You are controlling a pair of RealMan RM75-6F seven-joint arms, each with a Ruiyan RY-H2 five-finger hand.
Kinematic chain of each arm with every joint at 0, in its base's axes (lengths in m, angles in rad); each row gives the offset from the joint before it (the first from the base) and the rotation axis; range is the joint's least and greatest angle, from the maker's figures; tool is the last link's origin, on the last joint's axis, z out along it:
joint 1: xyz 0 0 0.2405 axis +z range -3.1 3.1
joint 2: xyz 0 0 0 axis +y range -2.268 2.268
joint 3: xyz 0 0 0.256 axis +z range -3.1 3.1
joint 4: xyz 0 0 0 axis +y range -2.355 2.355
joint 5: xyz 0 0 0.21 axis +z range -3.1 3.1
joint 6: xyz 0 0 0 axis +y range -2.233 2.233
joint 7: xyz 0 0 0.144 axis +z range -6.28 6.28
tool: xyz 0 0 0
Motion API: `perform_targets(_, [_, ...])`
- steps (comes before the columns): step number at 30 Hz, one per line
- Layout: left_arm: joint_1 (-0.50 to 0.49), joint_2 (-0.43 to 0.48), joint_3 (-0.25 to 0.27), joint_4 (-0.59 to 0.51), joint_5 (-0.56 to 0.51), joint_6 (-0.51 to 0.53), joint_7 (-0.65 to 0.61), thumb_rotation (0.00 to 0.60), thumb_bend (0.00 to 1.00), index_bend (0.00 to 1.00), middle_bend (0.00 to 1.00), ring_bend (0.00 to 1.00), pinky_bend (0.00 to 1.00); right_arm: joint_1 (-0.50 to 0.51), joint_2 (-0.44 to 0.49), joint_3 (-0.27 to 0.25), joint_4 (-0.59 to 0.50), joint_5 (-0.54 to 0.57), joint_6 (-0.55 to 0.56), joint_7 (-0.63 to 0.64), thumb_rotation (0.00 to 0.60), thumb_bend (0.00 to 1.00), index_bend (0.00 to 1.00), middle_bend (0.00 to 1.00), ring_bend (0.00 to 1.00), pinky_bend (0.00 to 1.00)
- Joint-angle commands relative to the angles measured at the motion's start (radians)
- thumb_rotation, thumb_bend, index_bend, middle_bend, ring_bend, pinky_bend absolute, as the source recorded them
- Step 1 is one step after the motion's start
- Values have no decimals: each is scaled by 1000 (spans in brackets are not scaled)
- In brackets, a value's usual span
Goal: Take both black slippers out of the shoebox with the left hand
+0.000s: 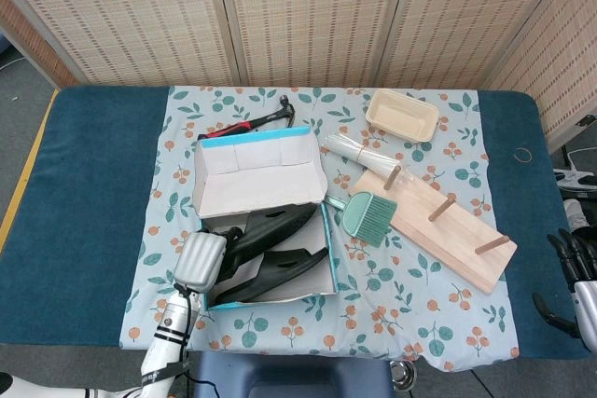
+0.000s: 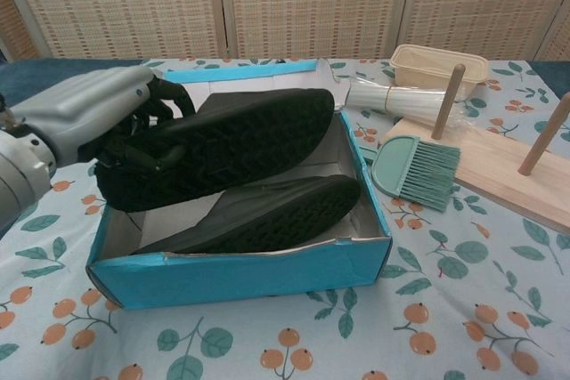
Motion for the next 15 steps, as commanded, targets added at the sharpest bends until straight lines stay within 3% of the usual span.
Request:
perform_targets(1, [10,44,-10,-35,32,18,-3,600,753,799,897,685,561,0,1,-2,-1,-2,-2,0,549,250,0,0,0,0])
perform_targets(8, [49,187,-2,-106,136,80,15,600,754,800,898,686,570,3,1,-4,-1,-10,-10,-1,549,250,0,0,0,0])
perform_targets(11, [92,258,-12,-61,192,151,-19,600,752,803,899,685,569,3,5,-6,1,-16,-10,9,550,250,0,0,0,0])
perform_targets(15, [144,336,-52,55,166,198,-122,600,741,802,898,685,563,-1,6,-6,2,-21,-1,14,549,250,0,0,0,0])
